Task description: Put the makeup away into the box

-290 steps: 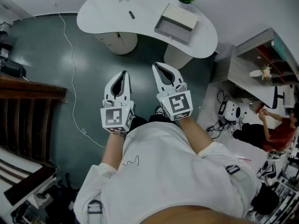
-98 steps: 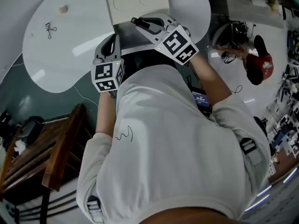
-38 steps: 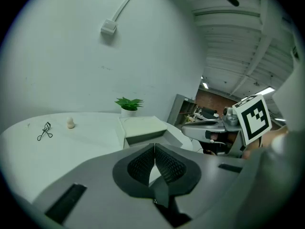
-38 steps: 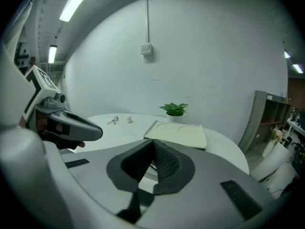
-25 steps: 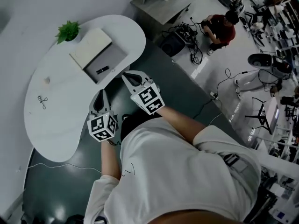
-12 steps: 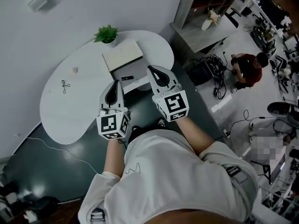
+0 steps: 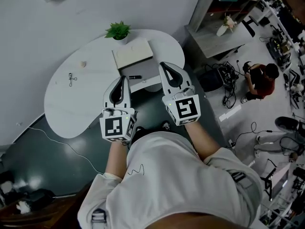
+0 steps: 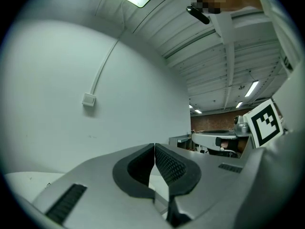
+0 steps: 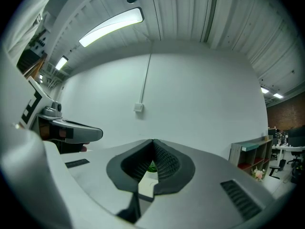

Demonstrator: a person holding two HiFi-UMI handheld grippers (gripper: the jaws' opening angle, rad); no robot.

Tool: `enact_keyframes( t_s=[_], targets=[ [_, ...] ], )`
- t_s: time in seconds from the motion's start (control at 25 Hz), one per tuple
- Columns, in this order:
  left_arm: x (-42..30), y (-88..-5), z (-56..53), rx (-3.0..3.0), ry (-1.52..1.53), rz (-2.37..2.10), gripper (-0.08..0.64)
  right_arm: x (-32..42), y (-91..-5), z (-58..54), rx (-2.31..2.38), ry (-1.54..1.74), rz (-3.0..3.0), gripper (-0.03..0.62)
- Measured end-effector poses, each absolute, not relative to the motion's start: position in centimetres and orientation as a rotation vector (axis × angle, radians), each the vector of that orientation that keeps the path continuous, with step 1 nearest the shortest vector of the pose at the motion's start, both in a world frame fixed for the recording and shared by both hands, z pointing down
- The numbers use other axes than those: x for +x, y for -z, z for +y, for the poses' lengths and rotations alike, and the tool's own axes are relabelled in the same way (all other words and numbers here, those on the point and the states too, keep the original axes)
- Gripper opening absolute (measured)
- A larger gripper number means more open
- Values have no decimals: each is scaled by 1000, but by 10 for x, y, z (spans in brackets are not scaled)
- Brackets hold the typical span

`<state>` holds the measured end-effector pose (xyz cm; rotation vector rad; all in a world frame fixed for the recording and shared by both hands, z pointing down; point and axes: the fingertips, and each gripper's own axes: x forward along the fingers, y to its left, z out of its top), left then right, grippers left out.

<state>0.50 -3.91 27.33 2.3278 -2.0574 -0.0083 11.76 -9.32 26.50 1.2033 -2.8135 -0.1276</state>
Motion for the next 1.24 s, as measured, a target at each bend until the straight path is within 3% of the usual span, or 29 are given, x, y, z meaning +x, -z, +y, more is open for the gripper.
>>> enact_keyframes(
  t_s=[1.24],
  targets=[
    [-7, -284, -33, 2306, -1, -2034, 21, 118, -274, -89, 1220, 115, -2784, -3]
  ],
)
